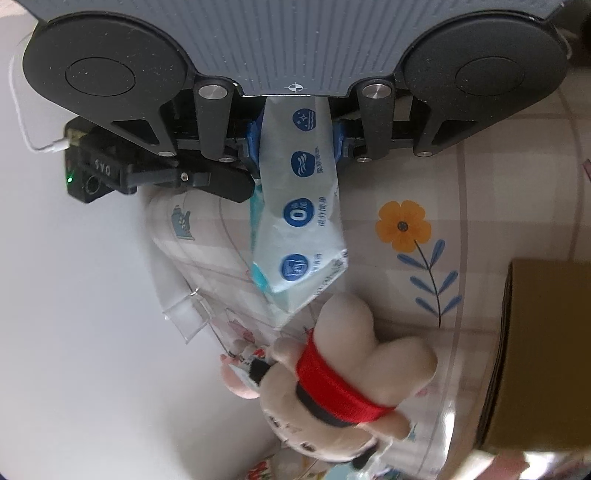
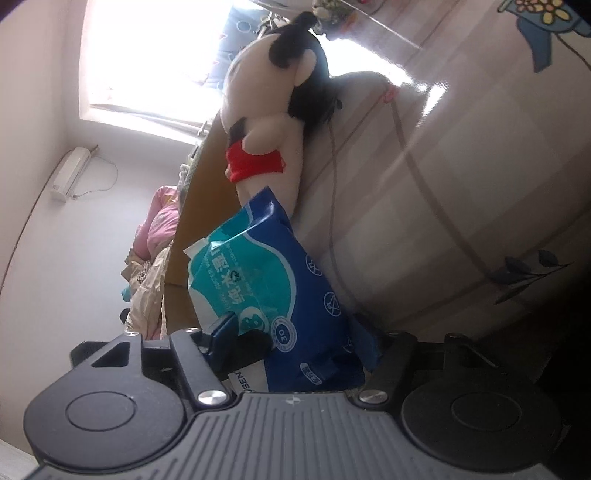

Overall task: Organize soft objects
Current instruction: 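Carry the wipes packet toward the cardboard box with the left gripper, then lower the wipes packet into the box and open the left gripper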

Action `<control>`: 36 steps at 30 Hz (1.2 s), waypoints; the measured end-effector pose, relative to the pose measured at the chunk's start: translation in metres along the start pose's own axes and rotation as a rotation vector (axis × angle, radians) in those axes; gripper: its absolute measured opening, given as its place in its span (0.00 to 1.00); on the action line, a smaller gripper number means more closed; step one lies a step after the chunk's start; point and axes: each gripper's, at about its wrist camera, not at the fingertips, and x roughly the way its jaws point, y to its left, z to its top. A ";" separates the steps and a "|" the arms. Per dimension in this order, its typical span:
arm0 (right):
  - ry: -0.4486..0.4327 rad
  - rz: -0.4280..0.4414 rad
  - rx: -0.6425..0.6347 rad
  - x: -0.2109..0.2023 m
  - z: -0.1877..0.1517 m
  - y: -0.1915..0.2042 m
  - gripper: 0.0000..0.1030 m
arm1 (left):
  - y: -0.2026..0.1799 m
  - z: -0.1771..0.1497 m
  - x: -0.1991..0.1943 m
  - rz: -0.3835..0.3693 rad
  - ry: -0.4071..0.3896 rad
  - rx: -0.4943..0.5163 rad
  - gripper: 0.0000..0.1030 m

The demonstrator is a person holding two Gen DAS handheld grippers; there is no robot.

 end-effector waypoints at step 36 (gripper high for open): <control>0.309 0.140 -0.189 0.212 0.088 0.232 0.63 | 0.080 0.139 -0.207 0.168 -0.338 -0.112 0.33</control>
